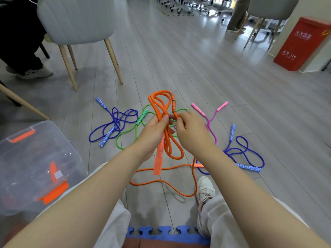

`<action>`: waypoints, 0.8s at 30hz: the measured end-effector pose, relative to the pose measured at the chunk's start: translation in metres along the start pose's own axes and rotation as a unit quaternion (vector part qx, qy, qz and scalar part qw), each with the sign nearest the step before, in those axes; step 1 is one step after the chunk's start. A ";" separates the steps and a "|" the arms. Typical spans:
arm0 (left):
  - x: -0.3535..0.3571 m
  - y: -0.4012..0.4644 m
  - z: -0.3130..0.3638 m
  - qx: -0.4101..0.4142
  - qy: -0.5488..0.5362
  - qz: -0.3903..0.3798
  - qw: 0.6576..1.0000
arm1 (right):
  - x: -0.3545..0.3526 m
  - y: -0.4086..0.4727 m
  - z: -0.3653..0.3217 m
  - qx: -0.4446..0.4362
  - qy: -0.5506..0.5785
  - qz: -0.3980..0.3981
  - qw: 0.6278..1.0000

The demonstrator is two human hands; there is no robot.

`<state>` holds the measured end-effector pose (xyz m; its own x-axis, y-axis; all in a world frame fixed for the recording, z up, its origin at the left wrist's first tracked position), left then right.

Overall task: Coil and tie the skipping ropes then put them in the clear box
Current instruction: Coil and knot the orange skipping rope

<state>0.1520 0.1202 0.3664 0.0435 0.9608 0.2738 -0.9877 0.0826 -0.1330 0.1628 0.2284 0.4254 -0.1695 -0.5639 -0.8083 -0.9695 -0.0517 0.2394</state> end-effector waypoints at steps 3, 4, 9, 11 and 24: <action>-0.003 0.001 0.002 -0.005 -0.009 0.012 1.000 | -0.005 -0.002 0.001 0.014 0.068 0.041 0.997; -0.003 0.001 0.000 -0.007 -0.010 0.010 1.000 | -0.007 -0.003 0.003 0.024 0.097 0.051 0.994; 0.002 0.002 -0.001 -0.016 -0.088 -0.012 0.996 | -0.003 -0.003 -0.001 -0.023 0.106 0.041 0.993; 0.002 0.002 0.002 -0.017 -0.106 -0.021 0.994 | 0.003 -0.003 -0.004 -0.053 0.102 0.012 0.993; -0.045 0.016 0.012 -0.021 -0.273 0.071 0.959 | 0.001 0.004 0.024 -0.001 0.051 -0.119 0.992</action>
<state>0.1328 0.0752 0.3631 -0.1878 0.6817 0.7071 -0.9703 -0.0170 -0.2412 0.1547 0.2479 0.4127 0.0827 -0.6167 -0.7829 -0.9797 -0.1943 0.0496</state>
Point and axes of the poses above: each hand's wrist, its own y-axis towards the middle knuckle, its own x-axis out of the palm, z = x × y, the point moved 10 cm from there along y, towards the middle knuckle, and after that the axes turned 10 degrees about -y, right-handed, at the moved point
